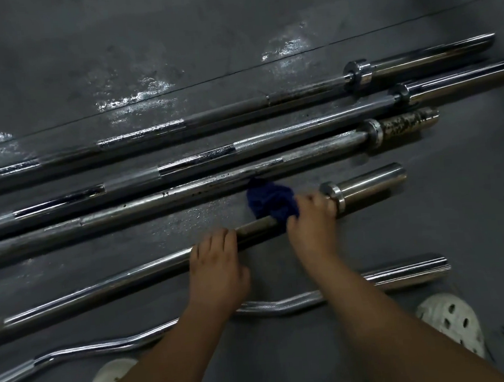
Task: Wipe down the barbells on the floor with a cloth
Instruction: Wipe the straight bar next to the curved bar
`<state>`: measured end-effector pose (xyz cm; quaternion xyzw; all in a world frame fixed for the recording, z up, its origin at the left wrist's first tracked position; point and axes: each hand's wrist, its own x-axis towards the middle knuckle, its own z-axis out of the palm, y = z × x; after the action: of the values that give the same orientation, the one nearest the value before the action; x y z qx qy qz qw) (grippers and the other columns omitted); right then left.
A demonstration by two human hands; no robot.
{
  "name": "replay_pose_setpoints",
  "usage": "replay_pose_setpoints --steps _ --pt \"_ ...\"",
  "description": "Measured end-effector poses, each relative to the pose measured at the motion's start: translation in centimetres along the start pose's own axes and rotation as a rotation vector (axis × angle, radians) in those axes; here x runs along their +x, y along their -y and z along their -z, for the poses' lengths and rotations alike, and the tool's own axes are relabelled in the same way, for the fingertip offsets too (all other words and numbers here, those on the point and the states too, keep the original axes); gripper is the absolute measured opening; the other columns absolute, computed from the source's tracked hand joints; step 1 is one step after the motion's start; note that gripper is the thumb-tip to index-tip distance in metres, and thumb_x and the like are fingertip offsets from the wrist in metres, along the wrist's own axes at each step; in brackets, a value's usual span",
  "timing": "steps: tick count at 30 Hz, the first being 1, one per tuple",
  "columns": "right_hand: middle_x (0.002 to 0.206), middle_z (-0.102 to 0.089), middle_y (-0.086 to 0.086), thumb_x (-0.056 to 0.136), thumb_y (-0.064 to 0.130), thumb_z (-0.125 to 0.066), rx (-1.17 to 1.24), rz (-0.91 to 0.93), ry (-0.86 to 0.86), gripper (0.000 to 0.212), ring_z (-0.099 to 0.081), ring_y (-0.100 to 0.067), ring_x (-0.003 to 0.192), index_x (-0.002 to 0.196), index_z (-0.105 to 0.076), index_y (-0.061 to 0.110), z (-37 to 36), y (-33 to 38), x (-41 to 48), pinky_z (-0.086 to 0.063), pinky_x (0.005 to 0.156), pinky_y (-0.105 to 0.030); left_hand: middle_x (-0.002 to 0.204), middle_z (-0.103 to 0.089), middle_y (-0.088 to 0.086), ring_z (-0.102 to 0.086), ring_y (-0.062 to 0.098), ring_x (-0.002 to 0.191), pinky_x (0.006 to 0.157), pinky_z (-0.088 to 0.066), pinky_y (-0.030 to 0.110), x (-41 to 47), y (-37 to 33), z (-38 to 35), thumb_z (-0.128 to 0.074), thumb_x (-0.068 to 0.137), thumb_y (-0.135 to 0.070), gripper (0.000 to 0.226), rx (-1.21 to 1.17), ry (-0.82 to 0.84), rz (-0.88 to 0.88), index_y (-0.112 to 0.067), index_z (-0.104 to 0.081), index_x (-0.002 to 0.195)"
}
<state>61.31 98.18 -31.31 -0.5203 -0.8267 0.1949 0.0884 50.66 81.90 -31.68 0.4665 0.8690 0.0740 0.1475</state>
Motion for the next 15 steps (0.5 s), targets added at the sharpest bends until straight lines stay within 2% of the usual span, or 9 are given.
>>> replay_pose_setpoints --steps 3,7,10,11,13,15 --pt "0.116 -0.056 -0.005 0.081 0.015 -0.064 0.000 0.180 0.135 0.029 -0.045 -0.027 0.111 0.110 -0.066 0.016 -1.7 3.2 -2.8 -0.046 0.093 -0.040 0.124 -0.059 0.008 -0.054 0.028 0.105 0.090 -0.043 0.041 -0.7 -0.4 0.0 -0.067 0.059 -0.029 0.067 -0.018 0.000 0.027 -0.013 -0.058 0.123" --pt "0.113 -0.056 -0.002 0.081 0.016 -0.063 -0.009 0.237 0.142 0.028 -0.046 -0.023 0.106 0.109 -0.066 0.018 -1.9 3.0 -4.2 -0.047 0.091 -0.037 0.116 -0.058 0.004 -0.052 0.024 0.100 0.087 -0.043 0.038 -1.7 -0.8 0.0 -0.065 0.060 -0.030 0.060 -0.017 -0.001 -0.003 -0.016 -0.059 0.118" --pt "0.108 -0.056 -0.001 0.081 0.014 -0.064 0.099 0.235 0.226 0.023 -0.048 -0.020 0.101 0.104 -0.068 0.016 -1.2 1.8 -4.4 -0.046 0.088 -0.033 0.115 -0.057 0.004 -0.052 0.024 0.099 0.087 -0.042 0.038 -2.1 -0.8 0.2 -0.060 0.062 -0.030 0.056 0.007 0.018 -0.043 -0.016 -0.058 0.116" --pt "0.105 -0.057 -0.001 0.081 0.014 -0.064 0.185 0.173 0.250 0.020 -0.051 -0.018 0.098 0.101 -0.068 0.016 -1.1 1.7 -4.4 -0.046 0.085 -0.032 0.115 -0.057 0.004 -0.052 0.024 0.100 0.088 -0.042 0.038 -2.2 -0.6 0.3 -0.060 0.063 -0.030 0.055 0.018 0.023 -0.058 -0.016 -0.058 0.117" --pt "0.100 -0.060 0.000 0.082 0.012 -0.063 0.411 -0.064 0.223 0.020 -0.057 -0.017 0.091 0.101 -0.065 0.019 -0.4 1.7 -4.5 -0.047 0.078 -0.031 0.115 -0.058 0.004 -0.053 0.025 0.100 0.089 -0.043 0.039 -2.4 -0.3 0.7 -0.061 0.063 -0.029 0.056 0.046 0.021 -0.067 -0.016 -0.059 0.117" --pt "0.104 -0.062 0.003 0.083 0.010 -0.058 0.589 -0.257 0.200 0.034 -0.060 -0.017 0.094 0.115 -0.060 0.024 0.4 2.0 -4.7 -0.048 0.080 -0.030 0.118 -0.059 0.006 -0.054 0.026 0.102 0.091 -0.045 0.041 -2.9 0.2 1.3 -0.064 0.061 -0.029 0.060 0.068 0.004 -0.046 -0.014 -0.059 0.119"
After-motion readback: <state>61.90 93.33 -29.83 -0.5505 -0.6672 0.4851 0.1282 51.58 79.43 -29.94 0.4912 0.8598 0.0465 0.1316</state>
